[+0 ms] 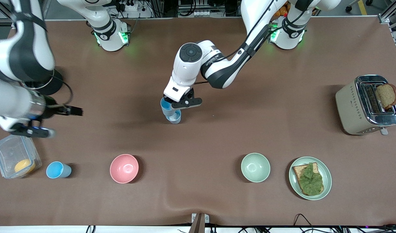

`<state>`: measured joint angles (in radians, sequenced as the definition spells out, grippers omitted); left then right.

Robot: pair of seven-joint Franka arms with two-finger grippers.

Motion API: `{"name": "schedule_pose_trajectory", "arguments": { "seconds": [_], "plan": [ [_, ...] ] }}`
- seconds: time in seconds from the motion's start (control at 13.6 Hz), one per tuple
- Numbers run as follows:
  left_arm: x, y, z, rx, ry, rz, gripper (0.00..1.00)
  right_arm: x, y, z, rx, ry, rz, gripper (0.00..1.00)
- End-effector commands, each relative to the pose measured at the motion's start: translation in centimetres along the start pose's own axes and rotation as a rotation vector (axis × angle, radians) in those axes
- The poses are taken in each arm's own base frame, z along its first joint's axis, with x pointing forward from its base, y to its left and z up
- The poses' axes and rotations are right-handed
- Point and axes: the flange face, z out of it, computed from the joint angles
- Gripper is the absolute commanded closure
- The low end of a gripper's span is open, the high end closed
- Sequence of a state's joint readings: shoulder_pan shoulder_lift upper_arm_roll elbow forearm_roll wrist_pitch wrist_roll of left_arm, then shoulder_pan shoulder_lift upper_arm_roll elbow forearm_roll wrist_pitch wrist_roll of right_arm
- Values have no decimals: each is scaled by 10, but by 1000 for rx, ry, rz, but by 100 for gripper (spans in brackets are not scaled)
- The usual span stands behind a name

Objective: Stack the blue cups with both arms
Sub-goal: 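Lower the left gripper's cup into the other cup while the right gripper withdraws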

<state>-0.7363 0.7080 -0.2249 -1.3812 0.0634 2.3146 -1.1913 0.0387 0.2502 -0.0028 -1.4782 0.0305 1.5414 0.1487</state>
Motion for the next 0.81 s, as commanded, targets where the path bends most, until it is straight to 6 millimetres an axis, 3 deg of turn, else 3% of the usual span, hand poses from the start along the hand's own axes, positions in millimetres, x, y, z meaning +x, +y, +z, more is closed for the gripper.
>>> {"name": "schedule_pose_trajectory", "arguments": {
  "seconds": [0.0,0.07,0.22,0.52,0.74],
  "plan": [
    [1,3,1,9,37,17,100,-32,37,-40,-4,63,18,0],
    [0,2,5,15,34,21,100,-37,50,-52,2,92,40,0],
    [1,1,9,20,31,19,100,-42,56,-63,-10,128,-2,0],
    [-2,-6,22,44,20,40,100,-54,63,-57,-8,120,-24,0],
    [-1,-9,28,51,14,51,100,-51,60,-57,-2,126,-22,0]
  ]
}}
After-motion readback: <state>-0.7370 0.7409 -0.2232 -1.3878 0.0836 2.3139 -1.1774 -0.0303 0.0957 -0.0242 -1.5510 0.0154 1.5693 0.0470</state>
